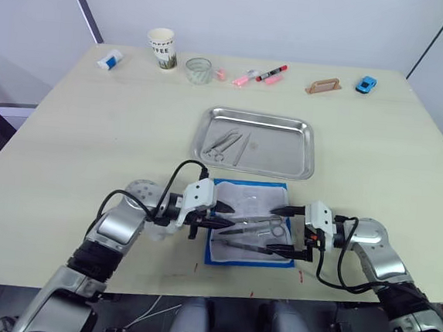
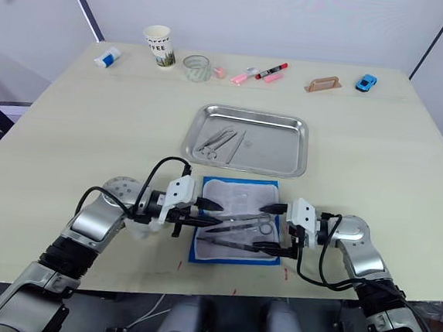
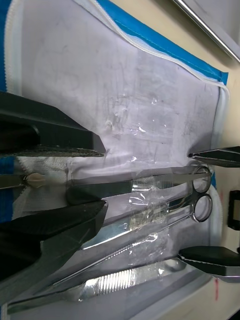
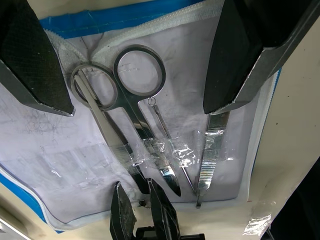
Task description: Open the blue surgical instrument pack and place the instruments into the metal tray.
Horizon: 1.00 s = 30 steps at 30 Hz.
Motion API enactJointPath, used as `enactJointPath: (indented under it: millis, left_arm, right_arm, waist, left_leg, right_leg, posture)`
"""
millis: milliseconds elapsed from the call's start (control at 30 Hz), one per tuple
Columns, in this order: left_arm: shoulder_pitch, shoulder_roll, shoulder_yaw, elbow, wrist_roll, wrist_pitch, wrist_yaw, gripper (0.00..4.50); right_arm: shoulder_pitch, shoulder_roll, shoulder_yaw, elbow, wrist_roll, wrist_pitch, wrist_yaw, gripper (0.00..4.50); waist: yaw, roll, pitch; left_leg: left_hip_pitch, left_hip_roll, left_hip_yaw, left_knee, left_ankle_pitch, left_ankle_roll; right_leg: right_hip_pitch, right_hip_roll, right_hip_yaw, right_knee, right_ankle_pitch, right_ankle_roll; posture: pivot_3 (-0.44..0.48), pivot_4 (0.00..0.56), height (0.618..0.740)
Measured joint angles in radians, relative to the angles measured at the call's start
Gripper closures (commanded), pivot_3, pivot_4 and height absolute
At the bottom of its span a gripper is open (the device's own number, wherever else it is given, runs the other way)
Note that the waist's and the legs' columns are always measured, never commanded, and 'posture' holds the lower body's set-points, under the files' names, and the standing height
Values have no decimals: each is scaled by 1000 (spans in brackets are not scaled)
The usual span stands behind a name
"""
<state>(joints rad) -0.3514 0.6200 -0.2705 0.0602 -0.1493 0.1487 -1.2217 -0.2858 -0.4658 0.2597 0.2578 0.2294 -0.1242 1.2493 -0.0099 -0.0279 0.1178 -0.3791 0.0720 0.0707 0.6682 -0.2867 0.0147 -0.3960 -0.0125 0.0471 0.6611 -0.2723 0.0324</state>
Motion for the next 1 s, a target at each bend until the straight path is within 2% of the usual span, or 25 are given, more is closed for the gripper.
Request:
enactJointPath:
  millis: [200, 300, 333, 367, 667, 1000]
  left_arm:
    - [-4, 0, -18, -44, 15, 57, 12, 2997]
    - [-8, 2, -28, -59, 20, 83, 16, 3729]
    - [-8, 3, -36, -67, 21, 90, 14, 4184]
    - [-9, 4, -39, -71, 22, 94, 15, 4411]
    - [-30, 23, -55, -91, 29, 130, 7, 4411]
    - [-58, 58, -55, -160, 26, 260, -4, 4411]
  right_arm:
    - [-3, 0, 1, 4, -2, 0, 0, 0]
    - [-3, 0, 1, 2, -3, 1, 0, 0]
    - [-3, 0, 1, 1, -3, 3, -1, 0]
    - [-3, 0, 1, 0, -3, 3, -1, 0]
    - [-4, 0, 7, -4, -4, 9, -8, 0]
    - [-42, 0, 35, -1, -31, 35, -14, 0]
  waist:
    - [0, 0, 0]
    - [0, 0, 0]
    - [0, 0, 0]
    - [0, 0, 0]
    - [0, 0, 0]
    - [-3, 0, 0]
  left_leg:
    - [0, 0, 0, 0, 0, 0]
    - [0, 0, 0, 0, 0, 0]
    - [0, 0, 0, 0, 0, 0]
    - [0, 0, 0, 0, 0, 0]
    - [0, 0, 0, 0, 0, 0]
    - [0, 0, 0, 0, 0, 0]
  right_leg:
    - [0, 0, 0, 0, 0, 0]
    - [0, 0, 0, 0, 0, 0]
    - [0, 0, 0, 0, 0, 0]
    - [0, 0, 0, 0, 0, 0]
    - [0, 0, 0, 0, 0, 0]
    - [0, 1, 0, 0, 0, 0]
  posture:
    - [0, 150, 740]
    - [0, 150, 740]
    - [0, 150, 740]
    - [0, 150, 740]
    - [0, 150, 740]
    - [0, 150, 740]
